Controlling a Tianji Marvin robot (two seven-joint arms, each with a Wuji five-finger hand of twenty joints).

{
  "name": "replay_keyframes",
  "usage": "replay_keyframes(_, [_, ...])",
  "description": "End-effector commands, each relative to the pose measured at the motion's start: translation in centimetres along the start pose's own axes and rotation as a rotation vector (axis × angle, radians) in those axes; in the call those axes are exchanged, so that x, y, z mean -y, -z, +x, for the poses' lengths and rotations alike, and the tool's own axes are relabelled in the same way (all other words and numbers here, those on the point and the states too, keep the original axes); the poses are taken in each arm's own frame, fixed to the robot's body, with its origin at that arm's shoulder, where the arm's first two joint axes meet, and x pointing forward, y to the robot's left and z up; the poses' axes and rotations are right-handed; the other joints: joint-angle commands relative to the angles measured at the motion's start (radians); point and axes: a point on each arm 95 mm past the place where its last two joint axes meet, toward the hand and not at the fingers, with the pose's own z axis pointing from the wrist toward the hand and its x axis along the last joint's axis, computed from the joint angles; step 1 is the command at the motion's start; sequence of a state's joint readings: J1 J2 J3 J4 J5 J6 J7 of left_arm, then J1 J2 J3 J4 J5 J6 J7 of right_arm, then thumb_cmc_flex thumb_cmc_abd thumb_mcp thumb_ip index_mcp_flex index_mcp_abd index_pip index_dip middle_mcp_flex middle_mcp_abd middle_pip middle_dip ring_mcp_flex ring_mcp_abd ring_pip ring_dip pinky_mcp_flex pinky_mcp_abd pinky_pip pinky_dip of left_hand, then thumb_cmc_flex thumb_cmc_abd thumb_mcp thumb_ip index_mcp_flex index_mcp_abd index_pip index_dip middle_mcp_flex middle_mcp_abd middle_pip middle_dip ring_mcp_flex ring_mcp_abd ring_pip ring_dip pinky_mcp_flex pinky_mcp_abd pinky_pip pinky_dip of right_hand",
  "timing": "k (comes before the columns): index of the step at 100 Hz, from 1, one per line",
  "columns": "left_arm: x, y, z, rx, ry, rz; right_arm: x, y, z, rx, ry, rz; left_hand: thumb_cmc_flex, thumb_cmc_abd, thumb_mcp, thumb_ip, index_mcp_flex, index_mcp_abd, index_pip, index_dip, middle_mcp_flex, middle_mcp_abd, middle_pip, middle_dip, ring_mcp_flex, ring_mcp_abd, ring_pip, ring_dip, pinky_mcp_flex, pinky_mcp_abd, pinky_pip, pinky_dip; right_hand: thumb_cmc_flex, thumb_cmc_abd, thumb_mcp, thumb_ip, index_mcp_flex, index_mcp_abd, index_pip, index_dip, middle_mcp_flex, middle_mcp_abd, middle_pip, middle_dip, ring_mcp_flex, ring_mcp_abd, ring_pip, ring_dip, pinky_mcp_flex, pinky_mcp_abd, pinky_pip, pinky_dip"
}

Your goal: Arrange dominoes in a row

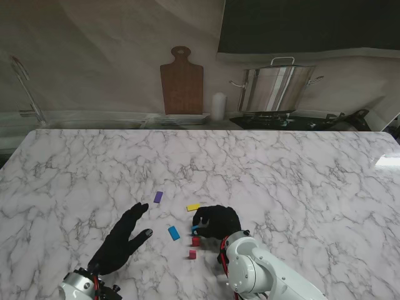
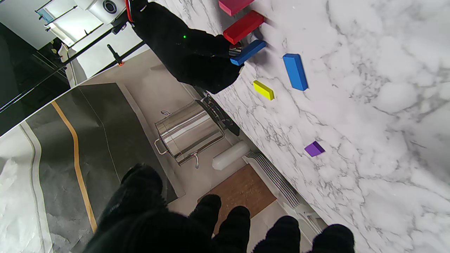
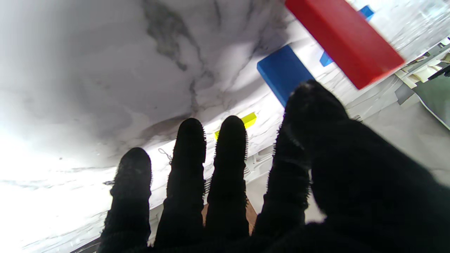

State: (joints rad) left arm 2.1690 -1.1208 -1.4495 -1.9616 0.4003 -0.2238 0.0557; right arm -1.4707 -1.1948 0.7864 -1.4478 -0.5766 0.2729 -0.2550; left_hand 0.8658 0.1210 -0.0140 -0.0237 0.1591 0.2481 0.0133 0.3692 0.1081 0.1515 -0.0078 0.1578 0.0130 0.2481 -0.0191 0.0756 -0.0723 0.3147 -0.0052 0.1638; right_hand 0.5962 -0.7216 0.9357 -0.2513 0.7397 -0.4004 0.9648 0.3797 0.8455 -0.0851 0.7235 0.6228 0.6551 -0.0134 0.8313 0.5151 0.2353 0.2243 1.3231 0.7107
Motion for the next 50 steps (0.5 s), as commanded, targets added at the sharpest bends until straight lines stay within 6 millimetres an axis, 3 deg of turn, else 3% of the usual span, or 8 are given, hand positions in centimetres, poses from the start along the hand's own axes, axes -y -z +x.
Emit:
replay_keyframes(1, [-0.27,0.09,0.07,-0.002,0.004,-0.014,0.22,0.09,-0.09,0.007,0.005,0.007,0.023,-0.006,-0.005,0.03,-0.027,0.007,-0.015,-0.014,-0.014,-0.012,-0.007,-0.01,-0.012,-0.024,-0.002,0.008,0.0,-0.027,0.001,0.013,-0.001,-0.006,0.008,0.014,-0.036,-0.045,-0.008,0.016,-0.027,-0.007,0.016,0.002,-0.021,-0.013,-0.004,0.004,-0.014,-0.033,-0.002,0.022])
replay_keyframes(13, [-0.27,0.09,0.08,-0.002,0.004,-0.014,0.23,0.09,-0.09,0.007,0.007,0.007,0.023,-0.007,-0.005,0.03,-0.027,0.007,-0.015,-0.013,-0.015,-0.01,-0.007,-0.01,-0.012,-0.023,-0.002,0.008,0.0,-0.027,0.001,0.013,-0.008,-0.007,0.006,0.014,-0.035,-0.032,0.009,0.032,-0.03,-0.008,0.025,0.004,-0.021,-0.012,-0.002,0.005,-0.015,-0.034,-0.002,0.023])
replay_keyframes(28, [-0.26,0.1,0.07,-0.003,0.003,-0.013,0.23,0.08,-0.05,0.01,0.009,0.006,0.025,-0.006,-0.004,0.03,-0.027,0.008,-0.015,-0.013,-0.015,-0.01,-0.007,-0.01,-0.012,-0.023,-0.002,0.008,0.0,-0.027,0.001,0.014,-0.021,-0.008,0.0,0.014,-0.03,-0.02,0.048,0.109,-0.039,-0.013,0.047,0.002,-0.024,-0.014,0.001,0.007,-0.016,-0.036,-0.001,0.026])
replay_keyframes(50, [-0.26,0.09,0.08,-0.003,0.003,-0.013,0.23,0.11,-0.05,0.011,0.011,0.008,0.025,-0.008,-0.004,0.03,-0.027,0.007,-0.015,-0.013,-0.015,-0.01,-0.007,-0.01,-0.011,-0.024,-0.002,0.008,0.0,-0.027,0.001,0.014,-0.028,-0.008,-0.004,0.014,-0.034,-0.015,0.051,0.14,-0.045,-0.013,0.051,-0.003,-0.027,-0.014,0.001,0.007,-0.016,-0.036,-0.001,0.028])
